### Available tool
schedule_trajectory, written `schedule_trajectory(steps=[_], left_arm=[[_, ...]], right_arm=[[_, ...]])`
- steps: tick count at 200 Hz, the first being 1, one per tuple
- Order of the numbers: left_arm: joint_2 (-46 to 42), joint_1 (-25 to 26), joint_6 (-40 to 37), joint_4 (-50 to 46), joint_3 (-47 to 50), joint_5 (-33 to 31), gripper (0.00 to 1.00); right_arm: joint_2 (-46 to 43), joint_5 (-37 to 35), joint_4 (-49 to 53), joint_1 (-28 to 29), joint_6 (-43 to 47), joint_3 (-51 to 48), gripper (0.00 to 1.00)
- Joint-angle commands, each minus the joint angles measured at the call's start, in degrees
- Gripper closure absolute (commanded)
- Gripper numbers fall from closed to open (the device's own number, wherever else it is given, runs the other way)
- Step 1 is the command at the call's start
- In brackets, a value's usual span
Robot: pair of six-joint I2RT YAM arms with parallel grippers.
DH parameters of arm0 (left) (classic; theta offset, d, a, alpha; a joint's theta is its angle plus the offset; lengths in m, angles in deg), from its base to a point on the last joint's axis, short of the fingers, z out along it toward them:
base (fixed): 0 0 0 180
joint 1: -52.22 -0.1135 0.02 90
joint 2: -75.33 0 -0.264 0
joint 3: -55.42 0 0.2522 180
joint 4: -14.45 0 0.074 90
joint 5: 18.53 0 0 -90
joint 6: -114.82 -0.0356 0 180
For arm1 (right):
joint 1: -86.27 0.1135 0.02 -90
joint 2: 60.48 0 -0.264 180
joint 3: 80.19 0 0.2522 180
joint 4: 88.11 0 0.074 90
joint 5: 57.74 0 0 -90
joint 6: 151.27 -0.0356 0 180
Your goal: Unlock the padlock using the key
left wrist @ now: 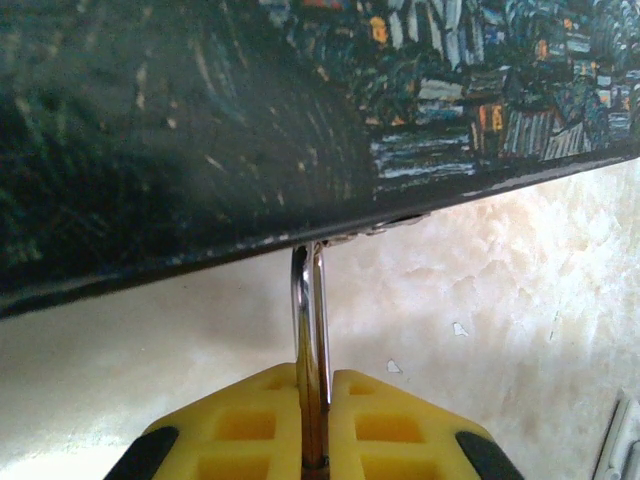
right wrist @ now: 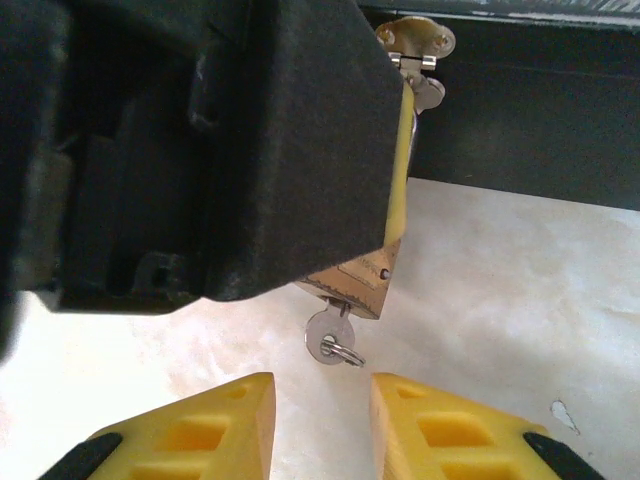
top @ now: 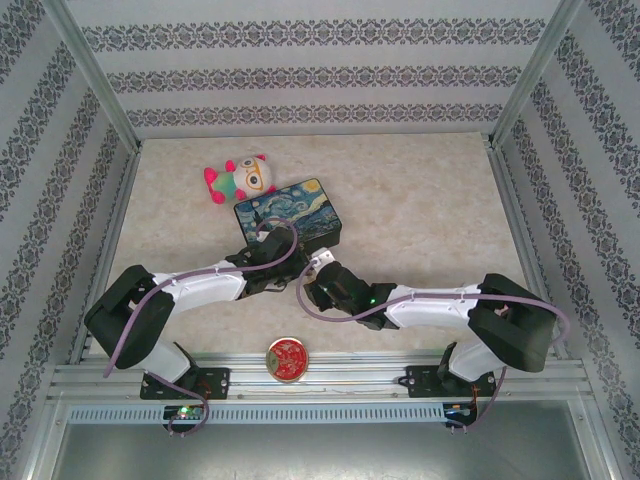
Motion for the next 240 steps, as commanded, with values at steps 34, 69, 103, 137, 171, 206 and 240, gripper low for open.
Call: schedule_trajectory(steps=[34,69,103,137,171,206,240], left_arm=[[0.8,-0.6,1.7,1.0,0.2,3.0,0.99],[1.1,-0.8,1.9,1.4,0.2,3.8,0.99],[1.1,-1.0,2.5,2.6,0.8,4.5,0.99],[1.1,-1.2,2.7,3.3,1.0,5.3,0.99],[1.0,-1.4,2.4,3.7,1.0,5.7,1.0],[1.1,-1.4,2.0,4.3,1.1,6.3,1.0],[1.7,-1.4,1.5,5.2,1.1,7.6,1.0]], right_arm=[[3.2,-2.0,-0.6,0.8,2.3,3.1,0.68],[5.5,-3.4,-0.6,0.7,2.8,4.7,0.69],[7.4,-3.6,-1.4,0.1,2.8,5.2,0.7],[7.8,-3.4,-2.7,-0.6,2.7,4.8,0.72],[8.6,-2.8,-4.5,-1.3,2.2,4.2,0.76],[9.1,-1.7,-6.4,-1.8,1.7,4.0,0.83],[8.7,-0.5,-7.4,-2.6,1.4,4.4,0.9]])
